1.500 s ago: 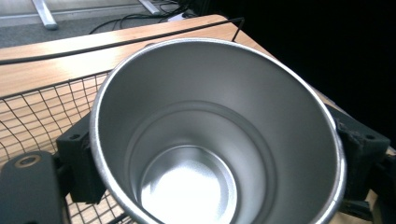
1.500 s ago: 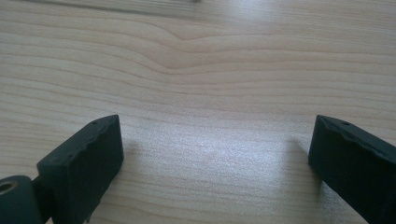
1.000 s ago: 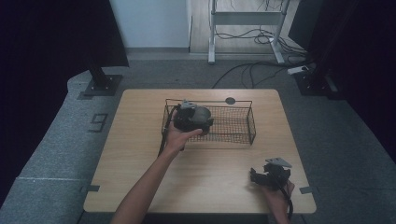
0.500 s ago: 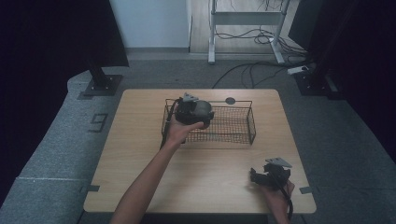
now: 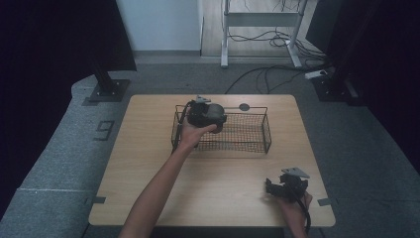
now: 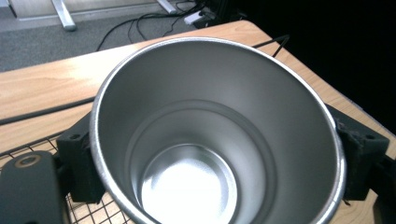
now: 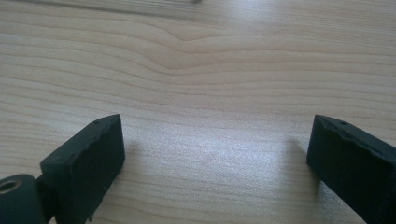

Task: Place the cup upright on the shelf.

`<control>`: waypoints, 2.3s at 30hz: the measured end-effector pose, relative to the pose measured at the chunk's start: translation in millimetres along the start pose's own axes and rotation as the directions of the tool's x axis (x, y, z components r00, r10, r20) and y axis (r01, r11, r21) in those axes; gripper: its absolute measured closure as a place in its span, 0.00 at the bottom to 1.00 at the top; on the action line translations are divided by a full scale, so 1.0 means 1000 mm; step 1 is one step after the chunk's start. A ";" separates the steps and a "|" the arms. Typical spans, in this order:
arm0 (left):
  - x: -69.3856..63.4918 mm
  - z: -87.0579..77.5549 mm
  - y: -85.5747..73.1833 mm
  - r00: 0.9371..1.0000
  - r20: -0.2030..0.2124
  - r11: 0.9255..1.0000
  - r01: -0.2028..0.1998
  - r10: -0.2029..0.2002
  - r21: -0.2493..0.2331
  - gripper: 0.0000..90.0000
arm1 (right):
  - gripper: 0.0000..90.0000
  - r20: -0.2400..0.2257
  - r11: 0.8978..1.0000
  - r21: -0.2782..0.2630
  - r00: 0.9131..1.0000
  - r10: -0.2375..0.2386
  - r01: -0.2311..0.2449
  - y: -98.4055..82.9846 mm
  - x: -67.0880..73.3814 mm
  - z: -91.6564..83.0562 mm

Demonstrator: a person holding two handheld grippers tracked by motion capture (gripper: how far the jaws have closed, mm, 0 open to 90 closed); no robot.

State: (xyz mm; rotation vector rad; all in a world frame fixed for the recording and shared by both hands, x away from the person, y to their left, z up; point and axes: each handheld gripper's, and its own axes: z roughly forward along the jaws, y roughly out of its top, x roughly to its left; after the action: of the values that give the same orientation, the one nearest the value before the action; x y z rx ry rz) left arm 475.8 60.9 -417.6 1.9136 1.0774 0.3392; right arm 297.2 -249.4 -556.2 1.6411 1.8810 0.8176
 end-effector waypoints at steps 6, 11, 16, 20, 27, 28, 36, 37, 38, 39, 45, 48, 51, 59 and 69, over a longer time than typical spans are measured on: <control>0.002 0.011 -0.007 1.000 -0.005 1.000 0.011 -0.011 0.022 0.14 | 0.05 0.000 1.000 0.000 1.000 -0.001 0.001 0.000 0.000 0.000; 0.008 0.021 -0.014 0.999 -0.019 0.999 0.033 -0.032 0.040 0.14 | 0.05 -0.001 1.000 0.000 1.000 -0.002 0.002 0.000 0.000 0.000; 0.012 0.028 -0.021 0.999 -0.027 0.997 0.046 -0.044 0.057 0.14 | 0.05 -0.001 1.000 0.000 1.000 -0.003 0.003 0.000 0.000 0.000; 0.014 0.031 -0.024 0.998 -0.022 0.996 0.056 -0.055 0.066 0.14 | 0.05 -0.001 1.000 0.000 1.000 -0.002 0.002 0.000 0.000 0.000; 0.015 0.038 -0.027 0.998 -0.029 0.995 0.064 -0.062 0.077 0.14 | 0.05 -0.002 1.000 0.000 1.000 -0.003 0.003 0.000 0.000 0.000; 0.015 0.039 -0.028 0.998 -0.030 0.995 0.065 -0.063 0.079 0.14 | 0.05 -0.002 1.000 0.000 1.000 -0.002 0.002 0.000 0.000 0.000; 0.016 0.047 -0.035 0.997 -0.037 0.992 0.066 -0.062 0.106 0.14 | 0.05 -0.002 1.000 -0.001 1.000 -0.003 0.003 0.000 0.000 0.000; 0.016 0.048 -0.035 0.997 -0.039 0.992 0.065 -0.061 0.108 0.14 | 0.05 -0.001 1.000 -0.001 1.000 -0.003 0.003 0.000 0.000 0.000; 0.016 0.048 -0.036 0.997 -0.038 0.991 0.068 -0.064 0.111 0.14 | 0.05 -0.001 1.000 -0.001 1.000 -0.003 0.003 0.000 0.000 0.000; 0.016 0.049 -0.037 0.997 -0.038 0.991 0.070 -0.066 0.112 0.14 | 0.05 -0.001 1.000 -0.001 1.000 -0.003 0.003 0.000 0.000 0.000; 0.013 0.054 -0.039 0.997 -0.035 0.990 0.070 -0.066 0.124 0.14 | 0.05 -0.002 1.000 -0.001 1.000 -0.004 0.004 0.000 0.000 0.000; 0.013 0.057 -0.040 0.997 -0.043 0.987 0.074 -0.068 0.143 0.14 | 0.05 -0.002 1.000 -0.001 1.000 -0.004 0.004 0.000 0.000 0.000; 0.013 0.059 -0.042 0.996 -0.055 0.985 0.077 -0.069 0.156 0.14 | 0.06 -0.002 1.000 -0.001 1.000 -0.004 0.004 0.000 0.000 0.000; 0.011 0.064 -0.045 0.995 -0.091 0.981 0.067 -0.051 0.180 0.14 | 0.06 -0.002 1.000 -0.002 1.000 -0.005 0.005 0.000 0.000 0.000; 0.010 0.066 -0.044 0.989 -0.135 0.974 0.084 -0.057 0.209 0.13 | 0.06 -0.002 1.000 -0.002 1.000 -0.005 0.005 0.000 0.000 0.000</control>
State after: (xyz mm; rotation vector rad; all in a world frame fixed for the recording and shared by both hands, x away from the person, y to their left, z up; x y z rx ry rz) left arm 496.7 42.1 -492.4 2.0594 1.3095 0.3200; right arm 296.8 -249.4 -556.1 1.6349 1.8845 0.8194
